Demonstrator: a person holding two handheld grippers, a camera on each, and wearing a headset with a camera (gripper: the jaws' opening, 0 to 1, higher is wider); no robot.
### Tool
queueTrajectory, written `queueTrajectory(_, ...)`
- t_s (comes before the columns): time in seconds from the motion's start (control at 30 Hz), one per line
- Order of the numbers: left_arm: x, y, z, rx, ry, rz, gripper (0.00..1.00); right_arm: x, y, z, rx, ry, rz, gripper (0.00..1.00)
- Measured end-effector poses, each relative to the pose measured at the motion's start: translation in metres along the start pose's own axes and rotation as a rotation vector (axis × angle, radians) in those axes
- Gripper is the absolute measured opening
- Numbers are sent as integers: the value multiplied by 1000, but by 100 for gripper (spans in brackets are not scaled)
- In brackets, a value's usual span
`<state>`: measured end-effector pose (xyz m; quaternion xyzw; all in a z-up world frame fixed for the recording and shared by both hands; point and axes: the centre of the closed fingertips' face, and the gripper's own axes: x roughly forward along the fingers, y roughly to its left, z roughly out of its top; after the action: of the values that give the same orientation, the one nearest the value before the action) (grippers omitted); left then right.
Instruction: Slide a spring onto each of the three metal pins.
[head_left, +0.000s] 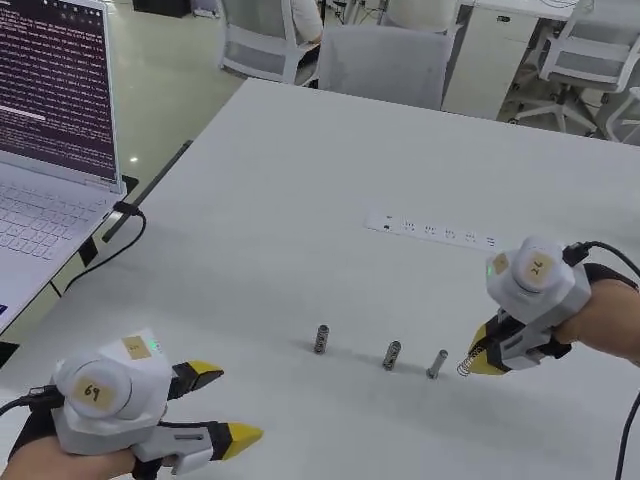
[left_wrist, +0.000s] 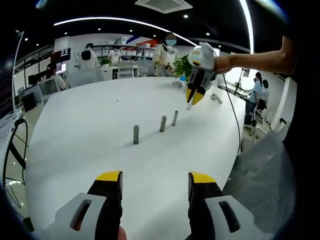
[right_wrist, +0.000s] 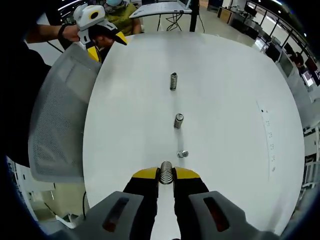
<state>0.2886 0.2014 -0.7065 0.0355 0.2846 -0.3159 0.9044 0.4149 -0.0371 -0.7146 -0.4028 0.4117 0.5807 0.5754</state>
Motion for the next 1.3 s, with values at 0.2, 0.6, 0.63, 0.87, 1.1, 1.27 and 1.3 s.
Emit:
queueTrajectory(0.2,-2,2,0,-8,-3,9,48,4,-8,2,-16,11,2,8)
queueTrajectory(0.6,-2,1,0,-25,-7,13,48,10,-22,6,-25,19,1,8)
queueTrajectory(0.63,-3,1,0,-25,-6,12,48,10,-21,7,-24,17,3,8)
queueTrajectory(0.87,-3,3,-1,-35,-7,17,48,14,-22,11,-33,19,7,8)
queueTrajectory(1.1,-5,6,-2,-45,-8,24,48,18,-24,15,-39,23,14,8)
queueTrajectory(1.27,-6,6,-4,-48,-5,26,48,23,-25,13,-47,38,21,8)
queueTrajectory(1.3,-6,7,-5,-48,-3,28,48,25,-25,12,-51,43,22,8)
